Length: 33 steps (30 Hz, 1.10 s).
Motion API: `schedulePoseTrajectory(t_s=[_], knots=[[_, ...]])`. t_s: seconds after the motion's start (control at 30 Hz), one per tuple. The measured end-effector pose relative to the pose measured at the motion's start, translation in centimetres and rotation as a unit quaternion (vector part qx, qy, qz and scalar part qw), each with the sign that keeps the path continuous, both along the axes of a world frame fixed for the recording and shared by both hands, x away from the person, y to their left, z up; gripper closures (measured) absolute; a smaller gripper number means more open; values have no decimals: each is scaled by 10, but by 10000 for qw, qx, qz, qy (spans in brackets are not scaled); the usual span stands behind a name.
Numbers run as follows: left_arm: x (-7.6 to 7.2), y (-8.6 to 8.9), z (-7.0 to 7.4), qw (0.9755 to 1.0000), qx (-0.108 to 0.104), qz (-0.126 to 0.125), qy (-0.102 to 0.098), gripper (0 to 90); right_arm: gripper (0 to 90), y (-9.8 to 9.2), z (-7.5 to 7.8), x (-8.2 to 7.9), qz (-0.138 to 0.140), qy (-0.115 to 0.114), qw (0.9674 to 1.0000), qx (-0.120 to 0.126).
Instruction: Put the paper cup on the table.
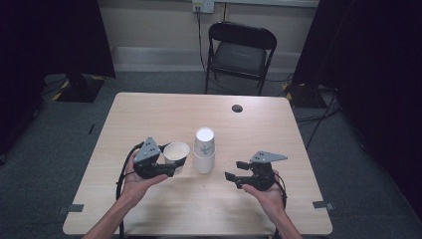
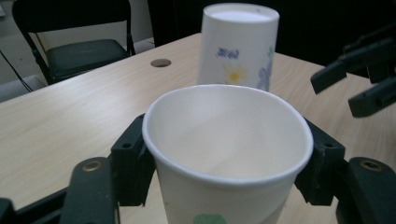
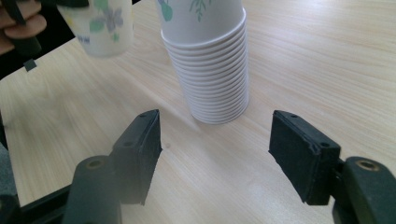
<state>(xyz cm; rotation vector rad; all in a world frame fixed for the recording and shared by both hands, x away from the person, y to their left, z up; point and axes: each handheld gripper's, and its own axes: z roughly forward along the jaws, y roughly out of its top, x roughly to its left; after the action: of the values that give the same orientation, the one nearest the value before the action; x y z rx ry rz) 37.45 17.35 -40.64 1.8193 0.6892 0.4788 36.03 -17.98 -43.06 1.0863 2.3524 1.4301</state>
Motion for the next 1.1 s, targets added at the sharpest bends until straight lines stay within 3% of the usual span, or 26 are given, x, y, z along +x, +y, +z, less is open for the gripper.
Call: schedulePoseTrajectory(t_s=[0.17, 0.3, 0.47, 0.7, 0.9, 1.1], knots=[[15, 11, 12, 9997, -113, 208, -64, 332, 344, -1, 0, 0, -39, 19, 10000, 41], [30, 17, 11, 9998, -113, 180, 23, 340, 343, -4, 0, 0, -96, 14, 9999, 46], [47, 27, -2, 9992, -98, 309, 244, 344, 342, -3, -1, 0, -109, 42, 9999, 15], [61, 39, -15, 9971, -71, 706, 264, 343, 340, -3, -3, 1, -100, 66, 9999, -21], [70, 44, -27, 9953, 40, 909, 318, 337, 340, -3, -4, 1, -101, 80, 9999, -36], [69, 52, -41, 9933, 57, 1107, 339, 333, 340, -4, -5, 2, -105, 95, 9999, -36]])
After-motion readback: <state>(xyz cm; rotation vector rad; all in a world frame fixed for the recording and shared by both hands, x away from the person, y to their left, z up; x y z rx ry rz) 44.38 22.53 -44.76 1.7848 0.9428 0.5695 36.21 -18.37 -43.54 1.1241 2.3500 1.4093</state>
